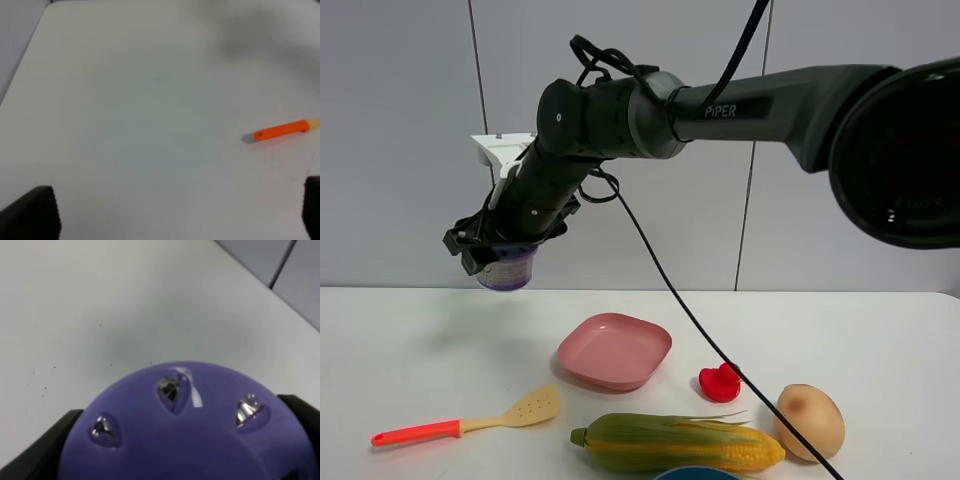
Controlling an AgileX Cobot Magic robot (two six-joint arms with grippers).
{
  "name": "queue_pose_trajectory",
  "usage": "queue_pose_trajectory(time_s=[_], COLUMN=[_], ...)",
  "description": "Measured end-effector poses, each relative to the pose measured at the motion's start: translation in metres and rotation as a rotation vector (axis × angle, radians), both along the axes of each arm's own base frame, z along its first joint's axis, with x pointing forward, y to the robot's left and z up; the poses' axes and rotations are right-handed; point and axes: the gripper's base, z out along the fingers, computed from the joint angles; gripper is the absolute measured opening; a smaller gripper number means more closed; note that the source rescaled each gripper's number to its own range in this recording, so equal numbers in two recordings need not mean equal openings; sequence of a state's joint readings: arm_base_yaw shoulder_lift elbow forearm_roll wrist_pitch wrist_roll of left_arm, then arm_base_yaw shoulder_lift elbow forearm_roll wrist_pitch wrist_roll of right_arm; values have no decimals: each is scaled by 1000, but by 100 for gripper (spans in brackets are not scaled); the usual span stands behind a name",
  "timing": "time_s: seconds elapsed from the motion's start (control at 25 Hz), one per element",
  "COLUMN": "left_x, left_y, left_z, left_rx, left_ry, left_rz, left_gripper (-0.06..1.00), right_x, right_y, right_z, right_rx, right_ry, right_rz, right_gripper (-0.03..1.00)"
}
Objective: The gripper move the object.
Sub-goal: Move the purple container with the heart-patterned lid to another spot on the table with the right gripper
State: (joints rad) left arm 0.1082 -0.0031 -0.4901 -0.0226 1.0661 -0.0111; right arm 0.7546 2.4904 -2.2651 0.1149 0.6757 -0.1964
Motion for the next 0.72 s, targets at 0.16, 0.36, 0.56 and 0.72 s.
queue_pose_trajectory(time_s=[0.16,0.36,0.56,0.72], left_x=[0,0,0,0], left_y=[0,0,0,0], left_z=[0,0,0,0], left_rx=[0,0,0,0], left_ry=[0,0,0,0], left_rz=[0,0,0,0], left_gripper=[100,100,100,100], right_x=[4,4,4,4], right_y=[3,5,7,8], right_z=[-21,-40,-55,-70], right_rx=[-12,-47,-75,-88], right_ry=[-6,-14,-21,-13], right_rz=[5,38,67,71], right_gripper=[0,0,0,0])
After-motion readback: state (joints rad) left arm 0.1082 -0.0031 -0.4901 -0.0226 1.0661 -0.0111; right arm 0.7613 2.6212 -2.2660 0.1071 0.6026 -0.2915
